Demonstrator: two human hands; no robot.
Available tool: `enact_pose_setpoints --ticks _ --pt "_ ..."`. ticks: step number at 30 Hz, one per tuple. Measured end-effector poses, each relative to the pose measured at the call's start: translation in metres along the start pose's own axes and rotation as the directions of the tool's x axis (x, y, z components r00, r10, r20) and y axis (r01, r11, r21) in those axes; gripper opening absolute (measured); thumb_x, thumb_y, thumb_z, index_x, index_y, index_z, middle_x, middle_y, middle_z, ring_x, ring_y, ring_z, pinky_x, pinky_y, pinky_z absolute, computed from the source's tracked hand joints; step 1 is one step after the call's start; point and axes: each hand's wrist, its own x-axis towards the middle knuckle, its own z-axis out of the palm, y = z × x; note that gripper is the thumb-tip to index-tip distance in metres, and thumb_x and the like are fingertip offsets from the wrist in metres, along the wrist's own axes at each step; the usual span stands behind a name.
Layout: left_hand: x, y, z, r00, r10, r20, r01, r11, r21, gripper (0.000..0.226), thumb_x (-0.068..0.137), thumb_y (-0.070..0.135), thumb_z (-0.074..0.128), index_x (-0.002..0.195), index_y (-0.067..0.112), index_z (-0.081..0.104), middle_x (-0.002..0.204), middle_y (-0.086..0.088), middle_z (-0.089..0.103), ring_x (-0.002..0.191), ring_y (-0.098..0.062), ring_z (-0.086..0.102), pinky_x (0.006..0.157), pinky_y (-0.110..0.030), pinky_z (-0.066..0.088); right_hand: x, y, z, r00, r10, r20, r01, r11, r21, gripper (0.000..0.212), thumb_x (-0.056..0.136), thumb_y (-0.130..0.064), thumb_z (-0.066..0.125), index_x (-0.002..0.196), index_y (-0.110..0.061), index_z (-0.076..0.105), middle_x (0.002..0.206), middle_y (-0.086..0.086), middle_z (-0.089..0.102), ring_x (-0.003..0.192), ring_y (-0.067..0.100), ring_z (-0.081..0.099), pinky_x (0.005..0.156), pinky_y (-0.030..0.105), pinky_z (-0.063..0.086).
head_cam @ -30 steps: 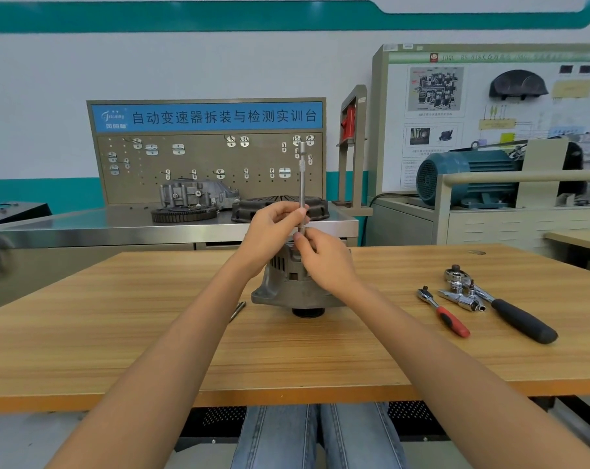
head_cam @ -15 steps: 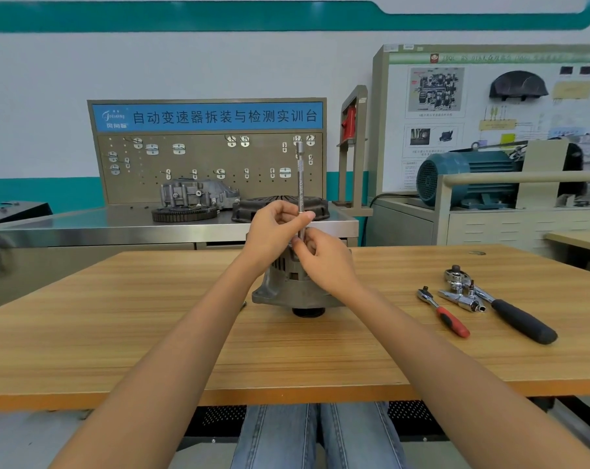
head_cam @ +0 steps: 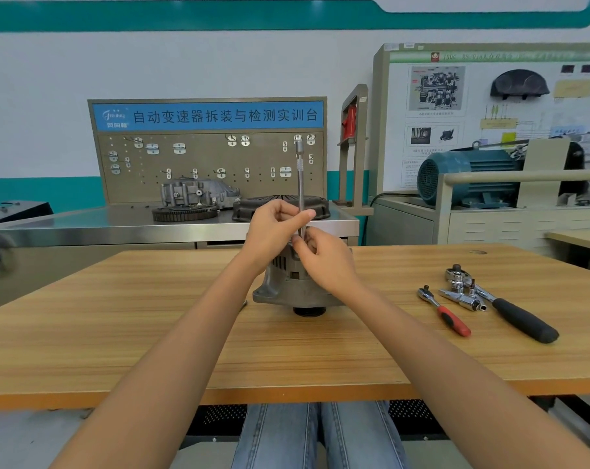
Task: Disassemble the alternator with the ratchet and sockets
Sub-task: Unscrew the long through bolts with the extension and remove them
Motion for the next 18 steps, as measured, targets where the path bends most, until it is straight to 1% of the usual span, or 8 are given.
enact_pose_setpoints --ticks 3,6,8,9,12,14,16,18 --pt "-0.0011 0.0001 -0.0004 0.999 0.009 0.030 -0.008 1.000 -0.001 0.012 0.086 0.025 0.071 0.086 0.018 0.061 0.078 0.004 0.062 0.069 0.001 0.058 0.057 -0.008 0.044 -0.0002 0.0004 -0.0005 1.000 -0.012 -0.005 0.012 1.000 0.000 0.028 0.098 -0.038 0.042 0.083 -0.018 0.055 0.063 -0.007 0.054 0.059 0.007 0.050 0.050 0.026 0.029" --pt "-0.0028 0.0007 -0.0032 0.992 0.027 0.123 -0.032 0.999 0.031 0.010 0.094 0.027 0.059 0.098 0.022 0.066 0.092 0.006 0.069 0.089 -0.003 0.063 0.077 -0.012 0.048 -0.0006 0.0005 -0.0006 1.000 -0.022 -0.008 0.022 1.000 0.008 0.025 0.098 -0.035 0.041 0.082 -0.021 0.055 0.061 -0.008 0.052 0.059 0.005 0.048 0.050 0.025 0.027" --pt "-0.0033 0.0006 -0.0055 0.988 0.031 0.151 -0.035 0.999 0.020 0.013 0.096 0.023 0.055 0.096 0.027 0.067 0.094 0.009 0.071 0.094 -0.001 0.063 0.089 -0.019 0.047 -0.0007 0.0004 -0.0005 1.000 -0.026 -0.014 0.026 1.000 0.011 0.024 0.098 -0.035 0.042 0.080 -0.024 0.053 0.060 -0.009 0.051 0.058 0.004 0.048 0.050 0.025 0.027" --pt "-0.0028 0.0000 -0.0062 0.987 0.032 0.155 -0.035 0.999 0.015 0.014 0.096 0.021 0.056 0.093 0.027 0.068 0.091 0.009 0.071 0.093 0.000 0.063 0.089 -0.019 0.047 -0.0007 0.0003 -0.0003 0.999 -0.027 -0.019 0.027 1.000 0.006 0.024 0.098 -0.035 0.042 0.079 -0.024 0.052 0.060 -0.009 0.050 0.058 0.003 0.047 0.050 0.025 0.027" --pt "-0.0009 -0.0007 -0.0055 0.993 0.017 0.113 -0.020 1.000 0.019 0.003 0.090 0.022 0.065 0.089 0.023 0.067 0.082 0.007 0.070 0.077 0.003 0.064 0.071 -0.012 0.048 -0.0005 0.0003 -0.0002 1.000 -0.025 -0.018 0.025 1.000 -0.014 0.027 0.098 -0.036 0.041 0.084 -0.019 0.057 0.060 -0.009 0.051 0.058 0.005 0.047 0.049 0.025 0.028" --pt "0.0009 -0.0013 -0.0031 0.998 0.003 0.061 -0.004 1.000 0.017 0.008 0.086 0.021 0.070 0.085 0.018 0.063 0.078 0.003 0.065 0.066 0.003 0.060 0.059 -0.009 0.046 -0.0003 0.0002 -0.0004 1.000 -0.023 -0.008 0.023 0.999 -0.024 0.028 0.098 -0.037 0.041 0.087 -0.017 0.058 0.060 -0.008 0.051 0.058 0.006 0.047 0.049 0.025 0.028" --pt "0.0021 -0.0018 -0.0007 0.999 -0.005 0.037 0.004 1.000 0.023 0.014 0.083 0.020 0.073 0.082 0.017 0.060 0.073 0.003 0.060 0.058 0.005 0.055 0.053 -0.009 0.044 -0.0006 -0.0001 -0.0004 1.000 -0.023 -0.007 0.023 1.000 -0.018 0.028 0.098 -0.037 0.042 0.085 -0.017 0.057 0.060 -0.008 0.050 0.057 0.005 0.047 0.049 0.025 0.027" --pt "0.0021 -0.0014 0.0002 0.999 -0.002 0.043 0.001 0.999 0.032 0.015 0.083 0.022 0.073 0.081 0.018 0.059 0.073 0.004 0.058 0.059 0.004 0.054 0.052 -0.009 0.043 -0.0010 -0.0003 -0.0010 1.000 -0.022 -0.010 0.022 1.000 -0.006 0.028 0.097 -0.036 0.043 0.084 -0.016 0.057 0.060 -0.008 0.050 0.057 0.007 0.048 0.050 0.026 0.029"
